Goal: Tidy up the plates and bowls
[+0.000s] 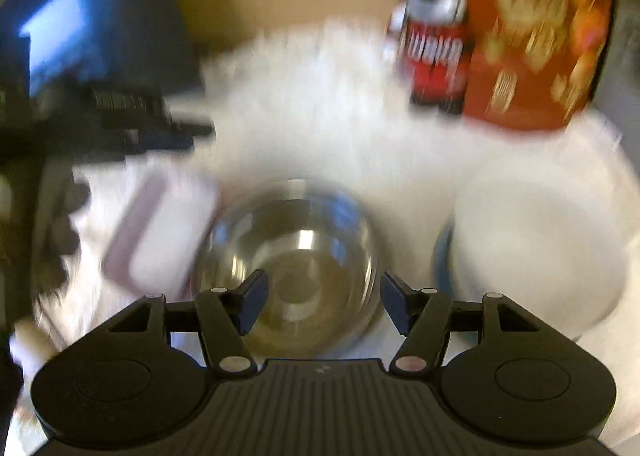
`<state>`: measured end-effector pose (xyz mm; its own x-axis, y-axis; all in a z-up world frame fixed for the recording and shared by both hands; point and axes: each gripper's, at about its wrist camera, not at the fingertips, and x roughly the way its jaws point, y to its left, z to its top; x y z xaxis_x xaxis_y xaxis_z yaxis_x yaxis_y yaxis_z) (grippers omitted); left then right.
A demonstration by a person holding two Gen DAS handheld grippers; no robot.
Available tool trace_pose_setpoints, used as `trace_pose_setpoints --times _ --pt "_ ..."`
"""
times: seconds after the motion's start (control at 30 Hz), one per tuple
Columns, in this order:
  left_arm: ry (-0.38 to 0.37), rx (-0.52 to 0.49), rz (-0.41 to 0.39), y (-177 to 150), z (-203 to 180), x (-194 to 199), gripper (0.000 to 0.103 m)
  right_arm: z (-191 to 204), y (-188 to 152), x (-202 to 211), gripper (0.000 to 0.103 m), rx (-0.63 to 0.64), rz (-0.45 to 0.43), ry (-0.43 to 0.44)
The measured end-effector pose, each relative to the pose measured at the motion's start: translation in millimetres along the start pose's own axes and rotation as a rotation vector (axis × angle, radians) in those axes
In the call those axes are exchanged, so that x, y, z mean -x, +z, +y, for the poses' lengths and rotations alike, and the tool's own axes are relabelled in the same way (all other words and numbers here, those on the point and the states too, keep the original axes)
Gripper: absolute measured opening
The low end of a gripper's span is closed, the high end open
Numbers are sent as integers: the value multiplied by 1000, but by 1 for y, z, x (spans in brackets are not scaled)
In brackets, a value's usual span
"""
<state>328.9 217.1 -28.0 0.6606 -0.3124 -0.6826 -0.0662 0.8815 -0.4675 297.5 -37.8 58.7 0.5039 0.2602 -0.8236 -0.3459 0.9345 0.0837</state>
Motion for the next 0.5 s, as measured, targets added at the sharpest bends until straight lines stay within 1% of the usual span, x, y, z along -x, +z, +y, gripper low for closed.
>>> trace_pose_setpoints --times 0.03,0.1,0.17,0.23,0.3,0.33,0.37,0.4,0.47,0.5 --pt "-19 -9 -10 1 -6 2 34 -3 6 7 63 -8 -55 -43" --pt "-47 -22 -33 -1 -24 4 30 -16 16 15 63 -16 -123 -115" --pt "-20 -49 -63 -7 -43 3 20 -35 25 19 63 -9 -162 -190" --pt "6 -84 -88 -15 -63 -1 18 -56 28 22 63 40 -217 -269" --pt "-6 -80 -101 -23 -78 -7 17 -76 27 19 63 123 -264 -338" --pt "-11 -73 -104 -27 -83 -10 16 -89 26 16 63 150 -263 -350" --pt "5 -61 -103 -31 -90 -14 16 -101 28 15 63 157 -247 -342" --pt "40 -50 -99 -35 -98 -18 15 -116 28 12 63 155 -218 -306" --pt "73 -48 -130 -45 -112 -18 14 -142 28 7 63 157 -148 -203" --pt "77 -56 -147 -49 -120 -17 13 -155 28 3 63 162 -113 -150"
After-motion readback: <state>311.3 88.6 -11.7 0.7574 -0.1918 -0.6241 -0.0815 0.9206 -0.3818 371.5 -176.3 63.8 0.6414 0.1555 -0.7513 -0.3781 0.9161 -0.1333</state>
